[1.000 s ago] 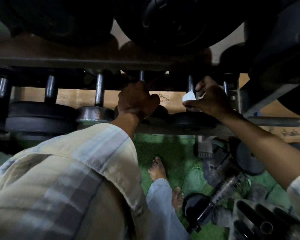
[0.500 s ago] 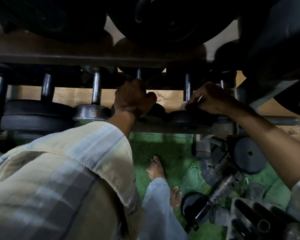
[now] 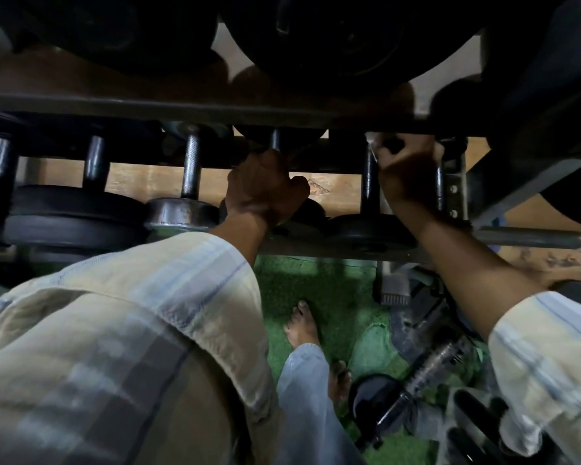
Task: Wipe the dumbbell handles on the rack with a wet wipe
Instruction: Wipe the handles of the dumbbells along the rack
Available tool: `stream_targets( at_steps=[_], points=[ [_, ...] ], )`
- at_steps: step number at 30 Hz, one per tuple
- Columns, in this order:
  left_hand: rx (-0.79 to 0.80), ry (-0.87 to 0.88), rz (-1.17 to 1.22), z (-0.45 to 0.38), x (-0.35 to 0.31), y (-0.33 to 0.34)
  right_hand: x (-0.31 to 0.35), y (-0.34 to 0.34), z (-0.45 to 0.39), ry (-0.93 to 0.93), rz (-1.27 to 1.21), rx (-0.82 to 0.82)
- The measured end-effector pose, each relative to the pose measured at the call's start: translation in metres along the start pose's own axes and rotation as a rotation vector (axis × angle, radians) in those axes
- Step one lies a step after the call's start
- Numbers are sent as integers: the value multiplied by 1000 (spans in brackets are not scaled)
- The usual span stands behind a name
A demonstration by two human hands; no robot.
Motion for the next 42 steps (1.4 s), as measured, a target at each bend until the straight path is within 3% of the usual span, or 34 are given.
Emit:
stream_targets(
  at_steps=[3, 6, 9, 14, 22, 30, 37, 42],
  points=[
    [-9, -6, -7, -1, 1, 2, -6, -3, 2, 156, -188, -4],
    [-23, -10, -16, -2, 2, 3, -33, 9, -6, 599, -539, 139],
    [-24, -13, -2, -2, 3, 3, -44, 18, -18, 770, -679, 100],
    [-22, -17, -14, -2, 2, 1, -35, 15, -16, 745, -730, 160],
    [-22, -15, -33, 1, -2, -2, -21, -3, 0, 478, -647, 277],
    [-23, -34, -44, 0, -1, -2, -24, -24, 26, 471, -209, 481],
    [-22, -29, -10, 0, -1, -3, -8, -11, 9, 733, -525, 476],
    [-21, -31, 2, 2, -3, -6, 1, -5, -11, 814, -671, 493]
  ],
)
Point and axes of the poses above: each hand's wrist, its own z-axis away from the middle knuckle, its own y-axis out of the palm, x = y × z, the point moved 4 cm from there along -z, towards the middle knuckle, and after that the axes turned 9 degrees about -z, right-handed, at the moved point
